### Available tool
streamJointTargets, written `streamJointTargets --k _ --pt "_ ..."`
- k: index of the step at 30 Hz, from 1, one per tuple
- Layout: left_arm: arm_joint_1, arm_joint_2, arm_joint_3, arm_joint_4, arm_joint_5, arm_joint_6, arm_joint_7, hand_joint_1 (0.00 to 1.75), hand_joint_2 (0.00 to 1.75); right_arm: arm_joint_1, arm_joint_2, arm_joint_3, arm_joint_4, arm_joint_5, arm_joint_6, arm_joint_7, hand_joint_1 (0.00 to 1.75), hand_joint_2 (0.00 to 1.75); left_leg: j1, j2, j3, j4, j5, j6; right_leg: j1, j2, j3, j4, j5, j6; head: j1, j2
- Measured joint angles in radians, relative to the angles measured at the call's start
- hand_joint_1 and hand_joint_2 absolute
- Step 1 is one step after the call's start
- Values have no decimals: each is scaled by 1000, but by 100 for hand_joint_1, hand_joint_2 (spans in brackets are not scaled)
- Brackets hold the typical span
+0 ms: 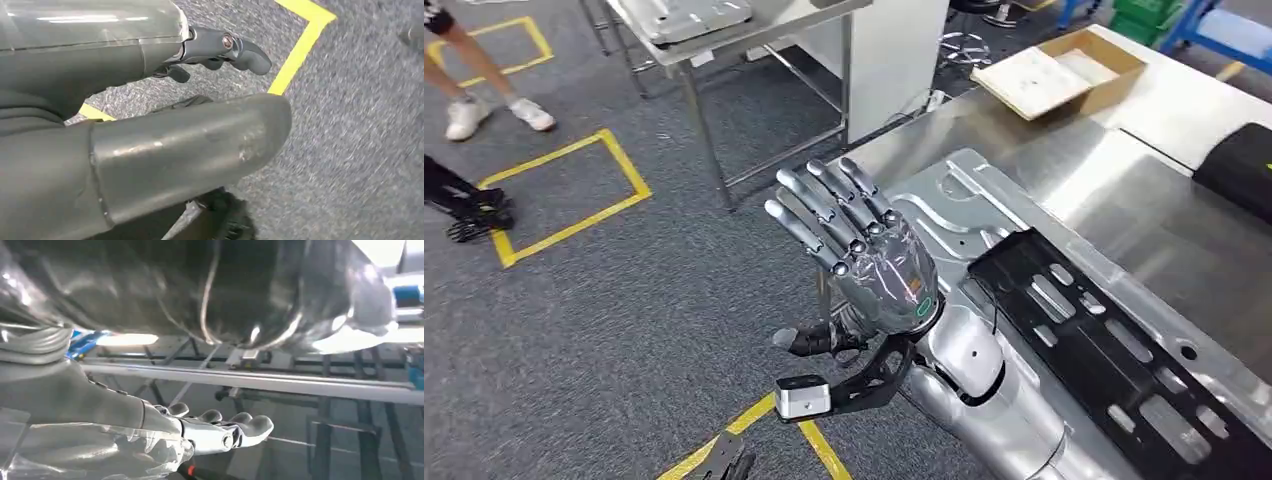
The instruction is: Take the parts from the cabinet and place them on the table.
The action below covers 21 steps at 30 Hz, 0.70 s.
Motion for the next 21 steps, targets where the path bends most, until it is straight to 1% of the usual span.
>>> streamJointTargets --k 1,2,3,4,5,6,7,8,9,10,11,12,13,14,15,16,18,19,20,21 --pt "-1 1 0 0 0 0 0 0 0 -1 0 0 0 0 0 0 0 0 4 -14 -5 1 3 -6 1 -9 1 -8 2 1 1 0" --pt "0 1 0 0 0 0 0 0 0 -1 0 0 0 0 0 0 0 0 8 -20 -8 -1 4 -13 5 -16 0 -8 2 0 0 0" --pt "2 1 0 0 0 0 0 0 0 -2 0 0 0 0 0 0 0 0 12 -32 -9 -5 7 -20 7 -24 1 -7 1 -1 0 0" --pt "3 2 0 0 0 2 0 0 0 -4 0 0 0 0 0 0 0 0 7 -43 -11 -8 9 -28 1 -36 7 -16 6 -8 0 0" --pt "6 3 0 0 0 4 0 0 0 -5 0 0 0 0 0 0 0 0 7 -9 -15 8 1 -28 -4 -53 14 -26 11 -15 0 0" --pt "4 3 0 0 0 4 0 0 0 -4 1 0 0 0 0 0 0 0 1 42 -31 44 -25 -32 -4 -62 18 -32 11 -23 -3 0" --pt "0 3 0 0 0 4 0 0 0 -5 0 0 0 0 0 0 0 0 3 70 -65 113 -64 -35 -2 -78 19 -32 10 -26 -3 0" --pt "-2 3 0 0 0 4 0 0 0 -3 0 0 1 0 0 0 0 0 5 84 -107 198 -103 -38 1 -94 19 -31 8 -28 -2 0" --pt "-2 3 0 0 0 4 0 0 0 -2 0 0 1 0 0 0 0 0 6 90 -141 264 -127 -41 1 -109 19 -30 6 -30 -3 0" --pt "-1 4 0 0 0 4 0 0 0 -2 0 0 2 0 0 0 0 0 7 92 -158 299 -131 -43 2 -123 19 -29 5 -29 -3 0" --pt "2 4 0 0 0 5 0 0 0 -2 0 0 3 0 0 0 0 0 8 96 -153 288 -113 -45 2 -136 19 -28 3 -28 -3 0" --pt "3 6 0 0 -1 6 0 0 0 -2 0 0 3 0 -1 0 0 0 9 99 -123 229 -73 -45 2 -149 20 -25 -1 -26 -3 0" --pt "2 6 0 0 -1 6 0 0 0 -3 0 0 3 0 -2 0 0 0 9 111 -76 141 -28 -42 1 -162 23 -22 -5 -23 -3 0" --pt "1 7 0 0 -1 6 0 0 0 -3 0 0 3 0 -2 0 0 0 8 141 -29 55 7 -39 2 -172 26 -18 -11 -19 -3 0" --pt "-2 7 0 0 -1 7 0 0 0 -3 0 0 3 0 -3 0 0 0 -6 189 -7 15 -8 -36 10 -181 26 -15 -17 -12 -3 0" --pt "-3 7 0 0 -1 6 0 0 0 -3 0 0 3 0 -3 0 0 0 -5 177 -10 8 -2 -22 15 -190 26 -11 -19 -7 0 0" --pt "0 7 0 0 -1 6 0 0 0 -4 0 0 3 0 -3 0 0 0 -7 154 -15 9 -3 -14 18 -211 31 -17 -19 -2 0 0" --pt "2 8 1 0 -1 7 1 0 0 -5 0 0 3 0 -3 0 0 0 -8 141 -16 6 -1 -7 16 -224 34 -18 -21 4 -2 0" --pt "3 8 1 0 -1 7 1 0 0 -5 0 0 2 0 -4 0 0 0 1 128 -9 -4 6 3 12 -218 33 -14 -32 13 -1 0" --pt "2 8 1 0 -1 7 2 0 0 -6 0 0 2 0 -4 0 0 0 1 118 -9 -7 8 6 7 -154 26 14 -54 17 -1 0"
